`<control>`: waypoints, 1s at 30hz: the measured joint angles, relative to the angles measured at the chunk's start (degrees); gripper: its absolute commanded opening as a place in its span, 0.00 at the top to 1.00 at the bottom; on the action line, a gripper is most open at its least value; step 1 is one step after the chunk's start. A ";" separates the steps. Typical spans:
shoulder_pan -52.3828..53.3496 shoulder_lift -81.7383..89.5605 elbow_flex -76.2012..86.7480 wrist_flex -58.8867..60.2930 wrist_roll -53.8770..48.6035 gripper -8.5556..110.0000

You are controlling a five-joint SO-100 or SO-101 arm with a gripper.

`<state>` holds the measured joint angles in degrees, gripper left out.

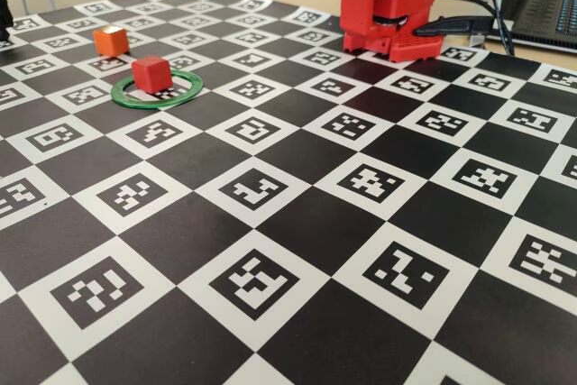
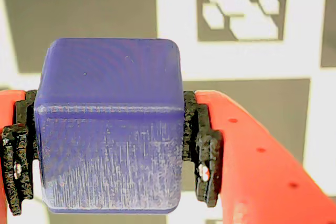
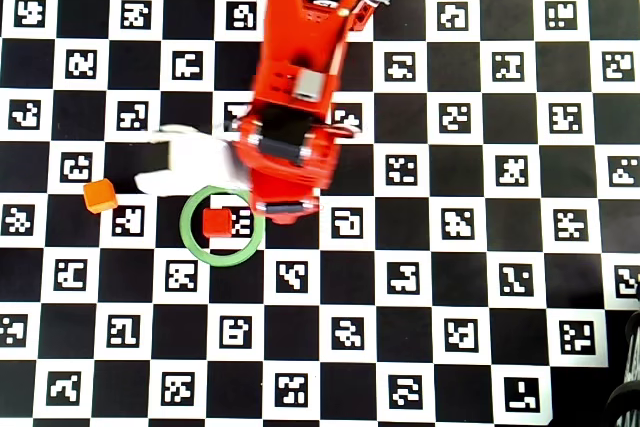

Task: Grab the red cube then put it in the green circle then put the blue cube on top and finally the orange cube on top

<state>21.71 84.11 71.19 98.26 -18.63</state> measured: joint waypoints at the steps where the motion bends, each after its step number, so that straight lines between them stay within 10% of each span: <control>1: 0.97 0.00 -0.88 0.00 -0.09 0.86; 30: 2.11 -7.03 -3.52 -4.83 -8.09 0.86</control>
<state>23.82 77.08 67.68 93.43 -26.72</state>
